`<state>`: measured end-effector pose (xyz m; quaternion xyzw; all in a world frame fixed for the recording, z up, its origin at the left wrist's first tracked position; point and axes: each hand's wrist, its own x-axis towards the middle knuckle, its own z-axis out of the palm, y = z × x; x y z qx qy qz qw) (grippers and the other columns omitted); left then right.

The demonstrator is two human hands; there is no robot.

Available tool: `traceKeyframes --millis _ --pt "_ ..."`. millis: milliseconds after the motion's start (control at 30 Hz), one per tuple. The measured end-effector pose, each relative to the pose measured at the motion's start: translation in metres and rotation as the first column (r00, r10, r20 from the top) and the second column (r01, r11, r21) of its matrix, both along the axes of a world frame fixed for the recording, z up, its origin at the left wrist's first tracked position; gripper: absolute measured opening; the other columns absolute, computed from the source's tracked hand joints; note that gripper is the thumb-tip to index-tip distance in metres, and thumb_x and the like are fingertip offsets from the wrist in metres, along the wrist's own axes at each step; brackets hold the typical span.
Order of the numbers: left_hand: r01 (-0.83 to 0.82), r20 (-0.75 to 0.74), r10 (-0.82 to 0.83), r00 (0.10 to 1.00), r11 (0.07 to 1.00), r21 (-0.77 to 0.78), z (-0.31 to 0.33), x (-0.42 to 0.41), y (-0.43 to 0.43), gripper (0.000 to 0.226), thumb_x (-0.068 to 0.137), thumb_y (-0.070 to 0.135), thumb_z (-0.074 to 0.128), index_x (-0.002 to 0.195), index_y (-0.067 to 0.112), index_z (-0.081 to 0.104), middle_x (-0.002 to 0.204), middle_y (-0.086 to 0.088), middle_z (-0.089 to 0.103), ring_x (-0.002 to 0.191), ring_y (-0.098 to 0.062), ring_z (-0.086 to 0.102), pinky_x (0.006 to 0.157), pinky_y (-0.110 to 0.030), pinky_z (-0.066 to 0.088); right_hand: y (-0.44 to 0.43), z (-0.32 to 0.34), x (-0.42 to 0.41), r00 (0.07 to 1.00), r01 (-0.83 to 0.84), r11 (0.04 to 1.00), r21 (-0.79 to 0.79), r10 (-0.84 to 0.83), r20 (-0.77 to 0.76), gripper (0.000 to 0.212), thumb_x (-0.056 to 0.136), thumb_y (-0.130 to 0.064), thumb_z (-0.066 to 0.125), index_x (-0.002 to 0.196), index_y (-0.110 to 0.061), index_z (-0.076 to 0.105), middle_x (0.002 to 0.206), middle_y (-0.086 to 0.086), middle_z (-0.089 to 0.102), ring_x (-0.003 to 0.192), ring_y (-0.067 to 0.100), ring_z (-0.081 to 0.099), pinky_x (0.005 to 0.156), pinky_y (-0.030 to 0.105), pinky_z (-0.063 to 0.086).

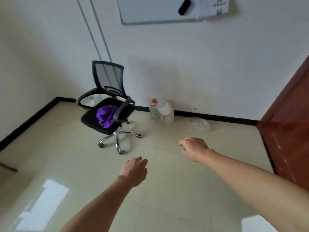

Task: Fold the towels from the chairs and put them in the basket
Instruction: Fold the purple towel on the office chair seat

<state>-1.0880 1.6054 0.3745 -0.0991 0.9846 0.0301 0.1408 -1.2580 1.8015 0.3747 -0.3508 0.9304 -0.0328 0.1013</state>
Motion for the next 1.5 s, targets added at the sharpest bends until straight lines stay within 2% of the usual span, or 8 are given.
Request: traceKeyframes --millis 200,367,600,900,1000,1133,1333,1500 --pt "-0.243 0.006 0.243 0.970 0.970 0.006 0.009 0.068 -0.177 0.030 0.093 0.028 0.042 0.117 0.015 0.056 0.119 -0.007 0.058 0.109 -0.031 0.056 0.089 -0.036 0.045 -0.214 0.002 0.028 0.985 -0.173 0.985 0.004 0.173 0.030 0.033 0.090 -0.022 0.045 0.120 -0.024 0.058 0.126 0.004 0.060 0.111 0.027 0.059 0.088 0.033 0.047" --pt "-0.401 0.003 0.401 0.916 0.916 0.016 0.015 0.096 -0.286 0.029 0.093 0.028 0.042 0.115 0.015 0.056 0.117 -0.005 0.059 0.106 -0.030 0.059 0.084 -0.035 0.047 -0.353 0.008 0.052 0.947 -0.318 0.948 0.002 0.317 0.042 0.033 0.092 -0.026 0.044 0.123 -0.025 0.056 0.130 0.002 0.057 0.114 0.027 0.057 0.090 0.034 0.044" --pt "-0.452 0.024 0.451 0.892 0.890 0.062 -0.011 0.071 -0.368 0.028 0.093 0.028 0.043 0.113 0.015 0.057 0.115 -0.005 0.060 0.102 -0.031 0.060 0.082 -0.036 0.049 -0.459 -0.014 0.029 0.924 -0.380 0.924 0.047 0.377 0.065 0.031 0.092 -0.026 0.044 0.120 -0.024 0.057 0.124 0.004 0.060 0.111 0.027 0.058 0.088 0.034 0.044" --pt "-0.504 0.067 0.500 0.864 0.859 0.089 -0.036 -0.036 -0.536 0.027 0.092 0.027 0.045 0.112 0.015 0.058 0.111 -0.004 0.061 0.098 -0.029 0.061 0.079 -0.034 0.050 -0.616 -0.064 -0.093 0.933 -0.335 0.937 0.094 0.316 0.173 0.035 0.091 -0.023 0.048 0.125 -0.027 0.056 0.127 0.002 0.058 0.114 0.027 0.057 0.089 0.035 0.045" --pt "-0.536 0.083 0.530 0.844 0.836 0.117 -0.039 -0.073 -0.590 0.027 0.092 0.028 0.046 0.113 0.016 0.058 0.111 -0.003 0.061 0.099 -0.028 0.060 0.079 -0.033 0.048 -0.666 -0.072 -0.138 0.936 -0.316 0.942 0.115 0.290 0.198 0.031 0.089 -0.023 0.050 0.119 -0.025 0.057 0.125 0.001 0.059 0.110 0.027 0.059 0.086 0.035 0.046" --pt "-0.544 0.110 0.533 0.839 0.822 0.167 -0.045 -0.112 -0.644 0.030 0.092 0.030 0.046 0.119 0.021 0.057 0.118 0.000 0.060 0.106 -0.025 0.059 0.080 -0.030 0.044 -0.722 -0.069 -0.180 0.936 -0.307 0.942 0.139 0.272 0.222 0.036 0.090 -0.023 0.048 0.125 -0.028 0.055 0.128 0.002 0.057 0.115 0.027 0.057 0.090 0.034 0.043" --pt "-0.471 0.196 0.438 0.878 0.862 0.186 -0.070 -0.174 -0.733 0.033 0.094 0.032 0.045 0.124 0.023 0.054 0.124 0.000 0.058 0.111 -0.023 0.057 0.084 -0.031 0.046 -0.789 -0.088 -0.233 0.948 -0.235 0.958 0.165 0.188 0.257 0.036 0.091 -0.032 0.051 0.127 -0.028 0.054 0.130 0.000 0.055 0.117 0.025 0.055 0.092 0.033 0.044" --pt "-0.365 0.237 0.309 0.921 0.896 0.252 -0.107 -0.237 -0.809 0.031 0.094 0.029 0.045 0.123 0.023 0.055 0.124 0.000 0.059 0.112 -0.023 0.057 0.087 -0.032 0.047 -0.824 -0.121 -0.267 0.953 -0.042 0.980 0.196 -0.020 0.303 0.037 0.091 -0.032 0.053 0.127 -0.028 0.055 0.129 0.000 0.057 0.115 0.024 0.057 0.089 0.033 0.045"
